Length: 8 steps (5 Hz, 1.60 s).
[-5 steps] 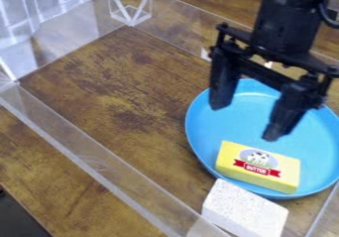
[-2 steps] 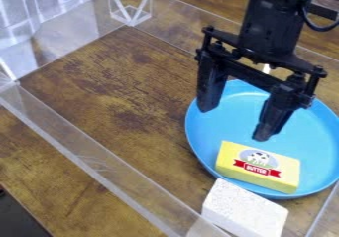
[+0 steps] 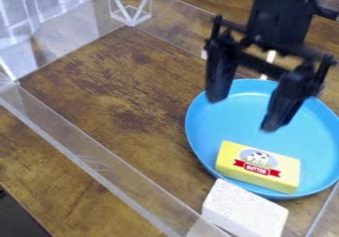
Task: Put the white object in the blue tray
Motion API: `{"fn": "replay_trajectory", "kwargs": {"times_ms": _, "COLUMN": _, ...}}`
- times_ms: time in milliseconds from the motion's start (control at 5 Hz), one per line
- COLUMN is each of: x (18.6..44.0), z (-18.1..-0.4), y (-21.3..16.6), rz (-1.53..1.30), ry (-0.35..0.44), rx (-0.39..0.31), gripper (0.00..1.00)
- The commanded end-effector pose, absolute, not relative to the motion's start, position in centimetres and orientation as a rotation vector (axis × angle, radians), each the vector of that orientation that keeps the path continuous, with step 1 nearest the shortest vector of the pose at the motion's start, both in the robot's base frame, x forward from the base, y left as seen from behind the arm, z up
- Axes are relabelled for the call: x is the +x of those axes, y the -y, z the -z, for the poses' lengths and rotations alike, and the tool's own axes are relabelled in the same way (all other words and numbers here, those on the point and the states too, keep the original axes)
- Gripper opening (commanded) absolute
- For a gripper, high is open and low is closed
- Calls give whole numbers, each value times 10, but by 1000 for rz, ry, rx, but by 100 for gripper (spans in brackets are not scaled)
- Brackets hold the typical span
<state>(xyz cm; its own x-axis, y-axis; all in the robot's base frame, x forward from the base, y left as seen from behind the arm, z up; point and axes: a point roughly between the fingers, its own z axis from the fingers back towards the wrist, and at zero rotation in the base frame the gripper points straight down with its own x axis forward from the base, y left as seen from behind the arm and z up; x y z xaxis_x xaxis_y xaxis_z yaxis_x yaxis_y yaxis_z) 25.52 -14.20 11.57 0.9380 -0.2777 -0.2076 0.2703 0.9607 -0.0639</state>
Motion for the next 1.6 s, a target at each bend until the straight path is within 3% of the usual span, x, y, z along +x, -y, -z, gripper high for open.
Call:
{"fn": "replay_trajectory", "kwargs": {"times_ms": 0, "x": 254, "z": -106, "y": 140, "rz": 360, "ry": -186, "rx": -45, "gripper": 100}}
{"fn": "replay_trajectory", "kwargs": {"times_ms": 400, "x": 253, "z": -69, "y": 160, "rz": 484, "ry": -156, "rx": -41, "gripper": 100}}
{"fn": "replay_trajectory", "kwargs": {"times_ms": 1000, "x": 256, "z": -29, "y": 182, "rz": 697, "ry": -157, "rx": -11, "gripper": 100}}
{"fn": "replay_trajectory", "kwargs": {"times_ms": 1400, "x": 253, "z": -20, "y": 163, "rz": 663, "ry": -163, "rx": -5, "gripper": 100}}
